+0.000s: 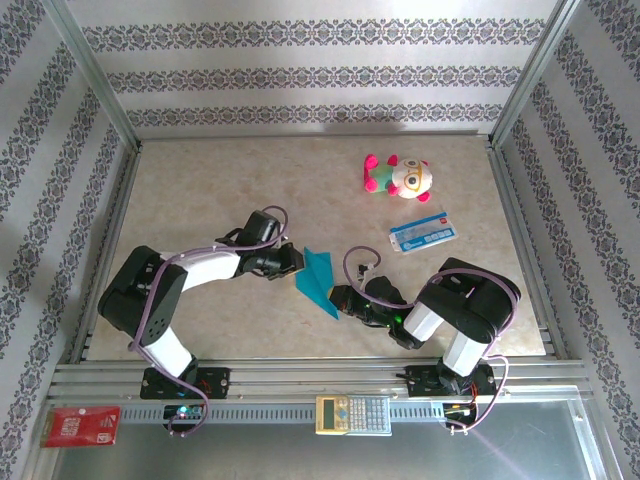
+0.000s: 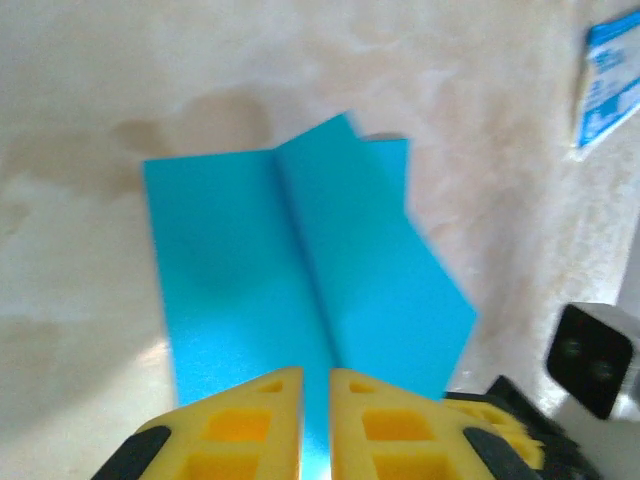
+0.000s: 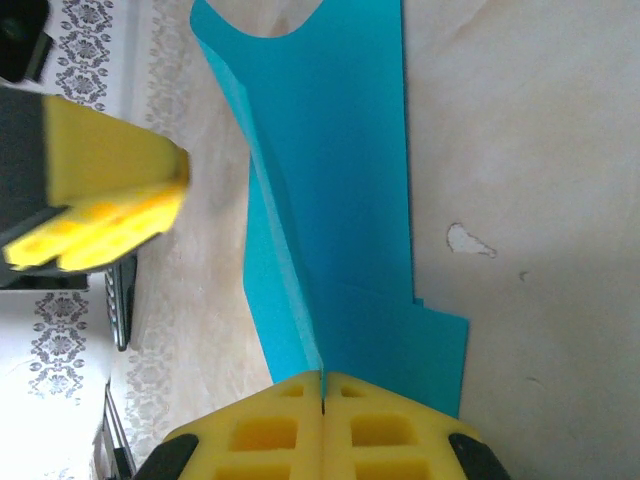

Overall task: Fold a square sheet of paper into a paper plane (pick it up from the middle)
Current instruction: Fourth fold the wing at the center of the table.

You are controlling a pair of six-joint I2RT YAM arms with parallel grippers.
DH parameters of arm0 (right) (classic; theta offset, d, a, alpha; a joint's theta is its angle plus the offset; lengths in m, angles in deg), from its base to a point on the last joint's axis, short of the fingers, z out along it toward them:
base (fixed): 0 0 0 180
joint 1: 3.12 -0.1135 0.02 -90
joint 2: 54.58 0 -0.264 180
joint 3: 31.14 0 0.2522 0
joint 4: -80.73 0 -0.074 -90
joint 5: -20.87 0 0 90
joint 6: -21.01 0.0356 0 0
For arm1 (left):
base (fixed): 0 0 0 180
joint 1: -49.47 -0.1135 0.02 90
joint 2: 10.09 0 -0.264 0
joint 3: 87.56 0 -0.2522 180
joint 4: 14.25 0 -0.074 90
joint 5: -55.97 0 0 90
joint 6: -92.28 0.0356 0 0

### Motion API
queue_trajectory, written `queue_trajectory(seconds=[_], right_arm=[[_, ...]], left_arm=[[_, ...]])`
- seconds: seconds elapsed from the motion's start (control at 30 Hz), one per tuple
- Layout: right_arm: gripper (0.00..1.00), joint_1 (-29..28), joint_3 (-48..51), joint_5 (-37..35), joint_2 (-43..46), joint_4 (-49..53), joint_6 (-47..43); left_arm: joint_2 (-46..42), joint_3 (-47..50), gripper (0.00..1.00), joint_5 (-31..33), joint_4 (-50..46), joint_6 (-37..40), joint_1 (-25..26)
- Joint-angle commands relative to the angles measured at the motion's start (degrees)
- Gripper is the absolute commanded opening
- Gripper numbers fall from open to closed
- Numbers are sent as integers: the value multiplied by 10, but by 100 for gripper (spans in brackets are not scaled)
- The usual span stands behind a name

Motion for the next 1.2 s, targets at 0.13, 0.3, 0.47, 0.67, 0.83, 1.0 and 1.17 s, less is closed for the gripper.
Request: queue_trajectory(seconds=[0.13, 0.3, 0.47, 0.67, 0.83, 1.0, 1.17], right_arm=[[0, -8, 4, -16, -32, 69, -2], [0, -8, 4, -15, -34, 69, -2], [0, -9, 3, -15, -37, 68, -2], [0, -9, 2, -12, -41, 68, -2], [0, -9, 0, -12, -43, 68, 0], [0, -9, -2, -11, -47, 68, 0], [0, -10, -4, -10, -46, 70, 0]], left_arm=[[23, -24, 6, -38, 24, -13, 38], [59, -42, 5, -55, 34, -15, 53], [79, -45, 5, -61, 48, -22, 54], [90, -52, 5, -56, 48, -19, 54], [93, -55, 7, -56, 51, -22, 54], [93, -58, 9, -60, 59, -24, 54], [102, -58, 9, -51, 49, -20, 53]])
